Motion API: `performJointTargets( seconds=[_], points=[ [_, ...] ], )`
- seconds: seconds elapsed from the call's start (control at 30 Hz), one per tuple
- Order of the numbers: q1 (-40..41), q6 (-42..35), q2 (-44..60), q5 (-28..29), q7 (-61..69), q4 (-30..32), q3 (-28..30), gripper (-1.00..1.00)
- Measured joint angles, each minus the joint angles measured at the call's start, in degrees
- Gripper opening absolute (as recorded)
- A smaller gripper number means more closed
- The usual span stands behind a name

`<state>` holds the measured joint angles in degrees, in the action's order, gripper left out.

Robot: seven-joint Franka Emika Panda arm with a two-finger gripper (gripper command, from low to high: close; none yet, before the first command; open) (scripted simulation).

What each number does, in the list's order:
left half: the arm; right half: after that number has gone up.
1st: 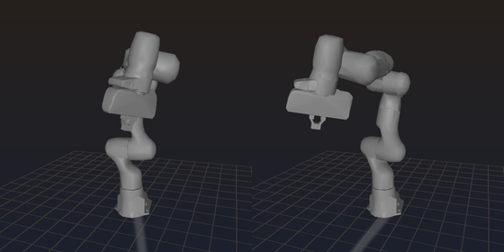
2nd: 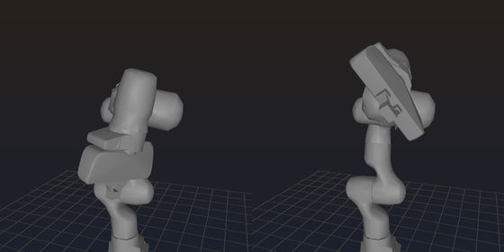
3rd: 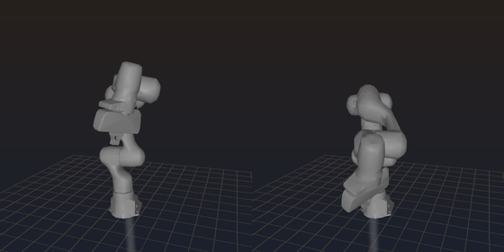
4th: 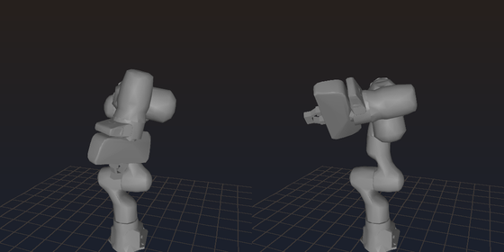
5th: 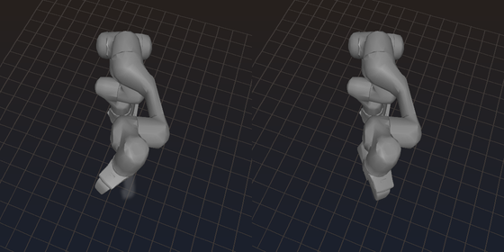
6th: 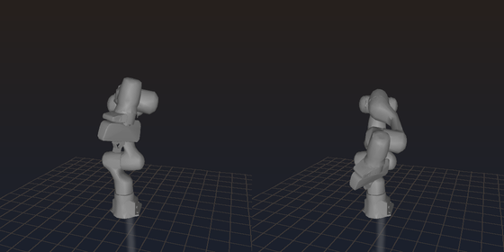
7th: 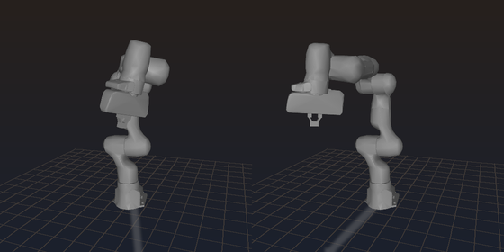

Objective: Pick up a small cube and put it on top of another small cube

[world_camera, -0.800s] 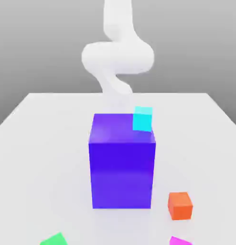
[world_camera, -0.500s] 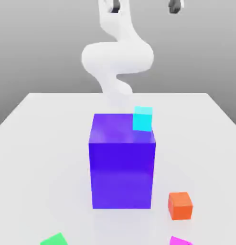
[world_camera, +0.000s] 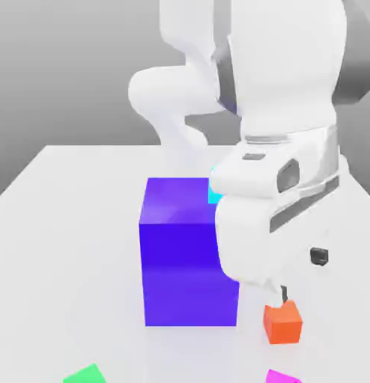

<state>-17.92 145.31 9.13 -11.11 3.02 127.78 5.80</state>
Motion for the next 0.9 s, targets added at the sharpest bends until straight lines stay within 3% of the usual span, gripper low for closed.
performJointTargets(
  seconds=[0.23, 0.37, 0.4, 0.6, 0.77, 0.9],
  points=[
    [-1.50, 4.65, 13.14, 5.98, 6.31, -0.81, -0.68, 0.00],
    [-1.06, 10.52, 21.45, 5.82, 7.60, -2.46, -1.54, 0.00],
    [-0.93, 11.42, 22.65, 5.67, 7.74, -2.72, -1.71, -1.00],
    [-0.85, 11.75, 23.24, 5.59, 7.81, -2.86, -1.81, -1.00],
    [-1.48, 5.61, 15.32, 6.67, 6.89, -1.08, -0.55, -1.00],
    [3.50, 2.51, 11.79, 4.58, 3.97, -0.24, 4.77, -1.00]
  ],
)
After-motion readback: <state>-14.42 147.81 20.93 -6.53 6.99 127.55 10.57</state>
